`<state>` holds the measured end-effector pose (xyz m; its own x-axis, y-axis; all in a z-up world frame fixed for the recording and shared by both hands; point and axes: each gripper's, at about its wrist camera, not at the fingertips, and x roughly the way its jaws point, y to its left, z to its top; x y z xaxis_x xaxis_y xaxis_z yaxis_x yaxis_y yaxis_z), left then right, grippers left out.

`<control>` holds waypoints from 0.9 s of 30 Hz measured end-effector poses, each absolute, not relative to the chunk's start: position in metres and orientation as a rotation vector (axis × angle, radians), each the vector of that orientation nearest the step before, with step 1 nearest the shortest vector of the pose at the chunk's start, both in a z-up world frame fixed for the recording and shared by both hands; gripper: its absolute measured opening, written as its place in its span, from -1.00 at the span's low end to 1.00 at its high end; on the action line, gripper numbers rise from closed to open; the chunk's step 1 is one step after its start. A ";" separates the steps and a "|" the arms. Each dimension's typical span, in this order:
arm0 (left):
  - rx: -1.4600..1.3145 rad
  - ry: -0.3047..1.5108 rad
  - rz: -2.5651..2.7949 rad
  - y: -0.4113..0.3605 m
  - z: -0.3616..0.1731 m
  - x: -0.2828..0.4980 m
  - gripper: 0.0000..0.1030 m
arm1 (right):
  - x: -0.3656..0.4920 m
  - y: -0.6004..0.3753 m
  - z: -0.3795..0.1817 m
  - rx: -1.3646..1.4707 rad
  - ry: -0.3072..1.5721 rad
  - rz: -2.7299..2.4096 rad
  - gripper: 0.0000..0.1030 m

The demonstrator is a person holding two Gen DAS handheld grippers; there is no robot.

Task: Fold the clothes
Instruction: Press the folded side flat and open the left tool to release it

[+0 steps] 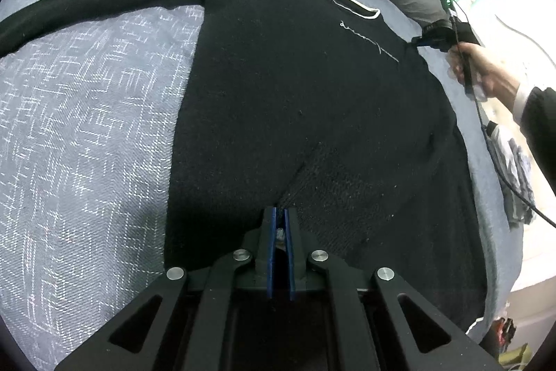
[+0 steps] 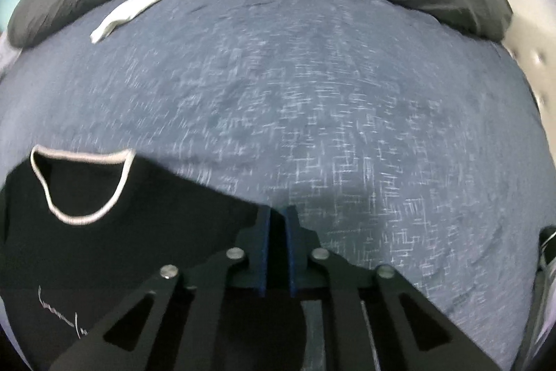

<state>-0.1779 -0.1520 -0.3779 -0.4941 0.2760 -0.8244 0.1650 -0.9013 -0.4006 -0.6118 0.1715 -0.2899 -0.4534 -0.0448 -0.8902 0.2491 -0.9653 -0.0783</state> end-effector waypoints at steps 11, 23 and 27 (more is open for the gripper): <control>-1.548 -0.685 2.567 -0.150 -0.380 -0.184 -0.90 | -0.615 0.202 -0.274 1.426 0.055 -2.564 -0.99; -1.529 -0.731 2.573 -0.151 -0.381 -0.179 -0.89 | -0.556 0.199 -0.264 1.333 0.054 -2.474 -0.98; -1.506 -0.737 2.596 -0.152 -0.375 -0.177 -0.77 | -0.556 0.196 -0.261 1.345 -0.003 -2.453 -0.98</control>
<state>-0.1766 -0.1521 -0.3749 -0.5239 0.2751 -0.8061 0.1895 -0.8851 -0.4251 -0.5560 0.1958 -0.2614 -0.4923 -0.2967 -0.8183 0.2950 -0.9413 0.1639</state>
